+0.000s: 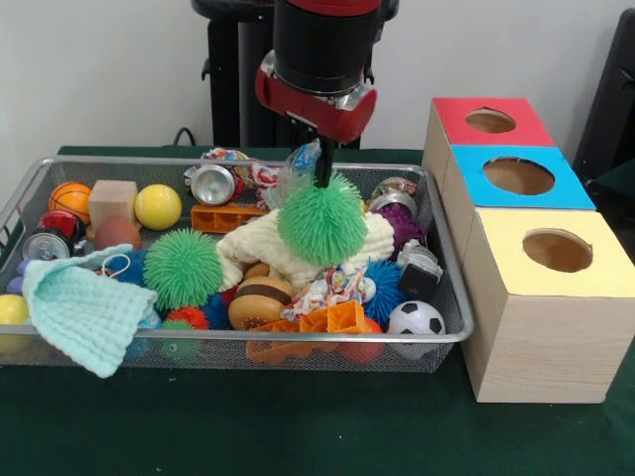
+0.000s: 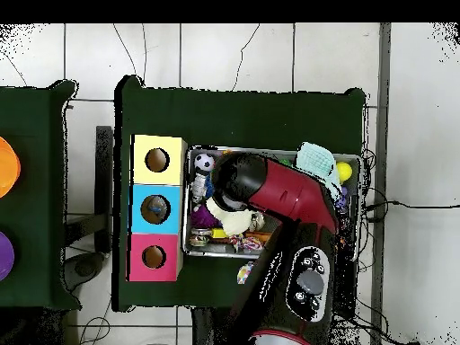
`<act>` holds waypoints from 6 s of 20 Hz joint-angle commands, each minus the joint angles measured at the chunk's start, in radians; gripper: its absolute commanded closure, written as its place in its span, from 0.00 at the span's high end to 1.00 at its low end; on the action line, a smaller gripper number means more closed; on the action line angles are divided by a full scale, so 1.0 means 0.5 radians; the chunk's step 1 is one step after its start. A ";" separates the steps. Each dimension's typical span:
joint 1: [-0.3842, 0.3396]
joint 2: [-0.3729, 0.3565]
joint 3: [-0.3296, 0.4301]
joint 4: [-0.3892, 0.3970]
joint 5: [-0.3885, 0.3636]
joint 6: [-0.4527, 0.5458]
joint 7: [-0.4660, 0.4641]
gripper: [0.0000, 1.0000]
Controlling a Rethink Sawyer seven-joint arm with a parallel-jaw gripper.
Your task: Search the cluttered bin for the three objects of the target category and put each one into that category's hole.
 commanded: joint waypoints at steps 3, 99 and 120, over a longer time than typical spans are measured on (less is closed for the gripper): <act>0.050 0.027 0.035 0.097 0.127 -0.019 0.606 0.00; -0.491 0.318 0.515 0.437 -0.068 -1.193 0.125 1.00; -0.522 0.190 0.578 0.679 -0.055 -1.172 0.313 1.00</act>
